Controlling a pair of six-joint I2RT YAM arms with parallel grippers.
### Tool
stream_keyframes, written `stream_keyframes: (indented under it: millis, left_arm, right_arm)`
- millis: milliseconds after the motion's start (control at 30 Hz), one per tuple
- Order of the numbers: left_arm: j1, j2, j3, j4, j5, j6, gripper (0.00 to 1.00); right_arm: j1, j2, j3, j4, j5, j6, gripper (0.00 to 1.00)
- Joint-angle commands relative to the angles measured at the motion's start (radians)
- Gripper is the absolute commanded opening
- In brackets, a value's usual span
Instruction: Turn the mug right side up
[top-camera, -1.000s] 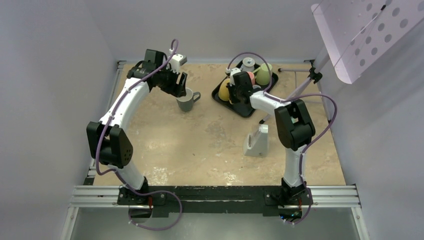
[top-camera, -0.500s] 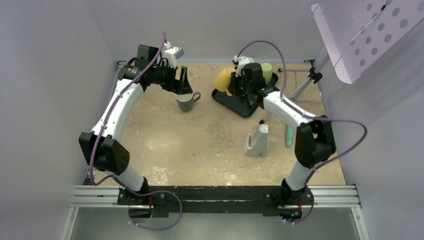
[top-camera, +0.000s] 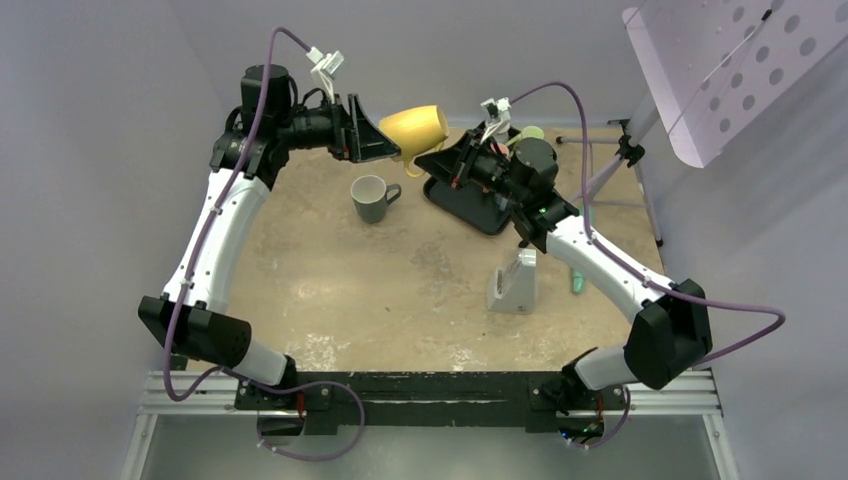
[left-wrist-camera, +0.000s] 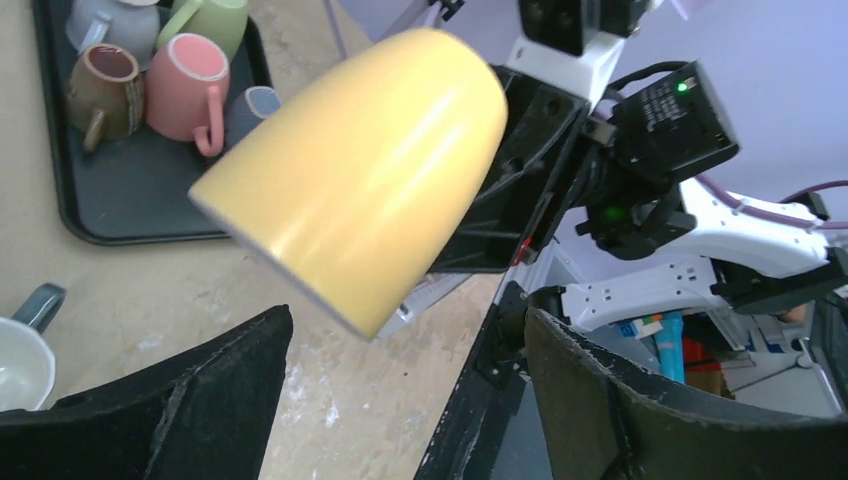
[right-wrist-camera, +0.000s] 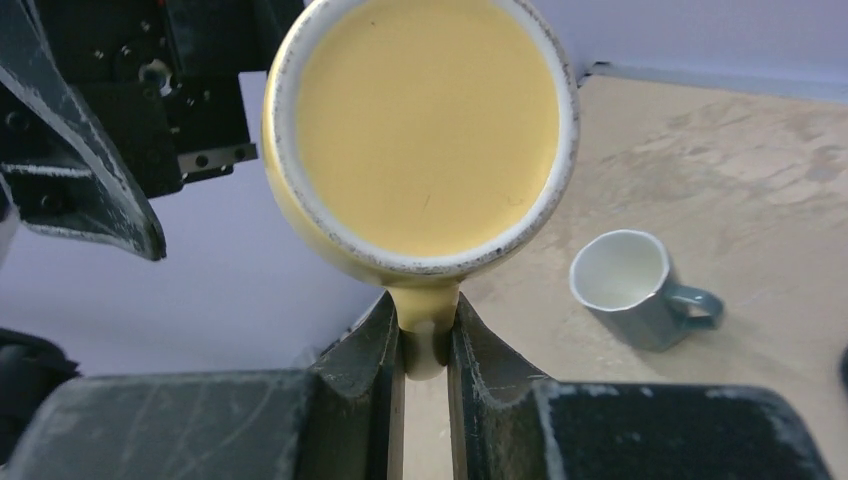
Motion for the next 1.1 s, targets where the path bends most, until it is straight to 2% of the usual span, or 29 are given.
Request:
stream_keyframes:
  millis: [0,133,267,367,400,433,533,600,700,733,833,933,1067]
  left_arm:
    - [-0.009,0.033,0.048,0.168,0.122,-0.178,0.89]
    - [-0.032,0.036,0.026,0.216,0.135,-0.209,0.75]
    - [-0.036,0.03,0.026,0.242,0.146,-0.233,0.39]
    - [-0.035,0.027,0.031,0.22,0.137,-0.219,0.01]
    - [-0.033,0.024,0.031,0.187,0.112,-0.196,0.0]
    - [-0.031,0.018,0.031,0.149,0.081,-0.164,0.0]
    - [-0.028,-0.003,0.053,-0.041,-0.099,0.031,0.0]
    - [-0.028,-0.009,0.085,-0.167,-0.267,0.188,0.0]
    - [-0.028,0.005,0.162,-0.365,-0.496,0.419,0.0]
    - [-0.028,0.013,0.185,-0.451,-0.547,0.527,0.0]
    - [-0.027,0.038,0.214,-0.61,-0.671,0.679,0.0]
    - [-0.023,0.031,0.149,-0.694,-0.775,0.793,0.0]
    - [-0.017,0.06,-0.012,-0.699,-0.9,0.843,0.0]
  right_arm:
    - [0.029,-0.025,0.018,0.219,-0.07,0.137,0.0]
    - [0.06,-0.006,0.016,0.247,-0.083,0.157,0.0]
    - [0.09,0.032,0.016,0.256,-0.099,0.178,0.0]
    - [0.099,0.069,0.033,0.192,-0.132,0.162,0.0]
    - [0.099,0.07,0.039,0.142,-0.127,0.14,0.0]
    - [0.1,0.066,0.039,0.093,-0.117,0.109,0.07]
    - [0.099,0.026,0.04,-0.078,-0.043,-0.014,0.53]
    - [0.1,-0.004,0.037,-0.174,0.007,-0.086,0.66]
    - [0.098,-0.033,0.042,-0.283,0.05,-0.167,0.71]
    - [0.097,-0.038,0.052,-0.334,0.099,-0.204,0.74]
    - [0.09,-0.019,0.122,-0.543,0.233,-0.328,0.75]
    - [0.072,0.033,0.203,-0.728,0.452,-0.421,0.74]
    - [0.01,0.103,0.258,-0.838,0.661,-0.448,0.72]
